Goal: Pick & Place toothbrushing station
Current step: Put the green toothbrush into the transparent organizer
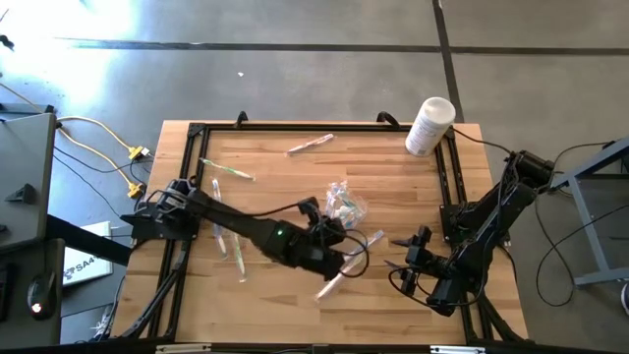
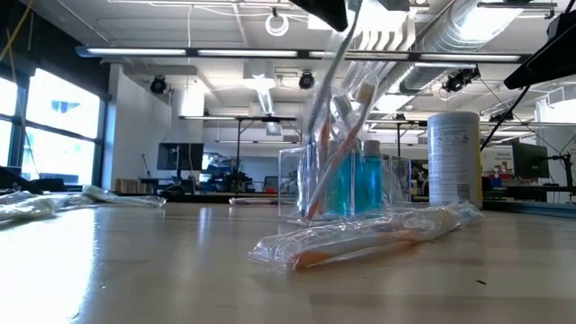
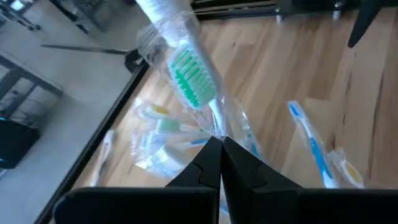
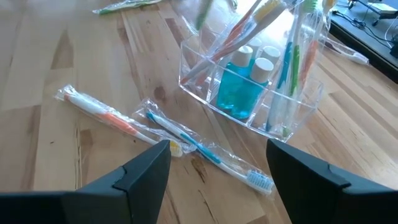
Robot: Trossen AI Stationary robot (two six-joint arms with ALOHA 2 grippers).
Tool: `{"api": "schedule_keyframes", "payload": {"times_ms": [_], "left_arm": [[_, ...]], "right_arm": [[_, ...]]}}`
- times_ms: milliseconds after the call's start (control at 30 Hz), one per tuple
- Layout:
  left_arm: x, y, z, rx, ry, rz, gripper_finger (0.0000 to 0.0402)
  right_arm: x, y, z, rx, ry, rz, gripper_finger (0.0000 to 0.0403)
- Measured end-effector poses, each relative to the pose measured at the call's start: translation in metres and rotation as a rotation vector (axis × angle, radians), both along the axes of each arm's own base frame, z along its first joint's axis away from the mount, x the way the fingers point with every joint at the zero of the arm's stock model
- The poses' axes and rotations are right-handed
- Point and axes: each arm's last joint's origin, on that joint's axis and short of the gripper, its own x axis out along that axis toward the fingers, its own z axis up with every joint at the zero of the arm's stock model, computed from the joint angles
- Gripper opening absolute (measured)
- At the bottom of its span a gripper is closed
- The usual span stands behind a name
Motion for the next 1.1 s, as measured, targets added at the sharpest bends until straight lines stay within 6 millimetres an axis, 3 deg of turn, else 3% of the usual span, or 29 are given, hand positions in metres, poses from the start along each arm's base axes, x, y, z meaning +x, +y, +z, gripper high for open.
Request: {"api": "schedule_keyframes", "payload": {"times_ms": [433, 1100], "left_arm": [[0.008, 0.017, -0.027, -0.001, 0.024, 0.015, 0.0000], [-0.005, 0.021, -0.100, -0.078, -0.005, 0.117, 0.0000]], "right_arm": [[-0.004, 0.002, -0.002, 0.007, 0.020, 0.022, 0.0259], [-0.004, 0.000, -0.007, 0.005, 0.018, 0.020, 0.0259]]}}
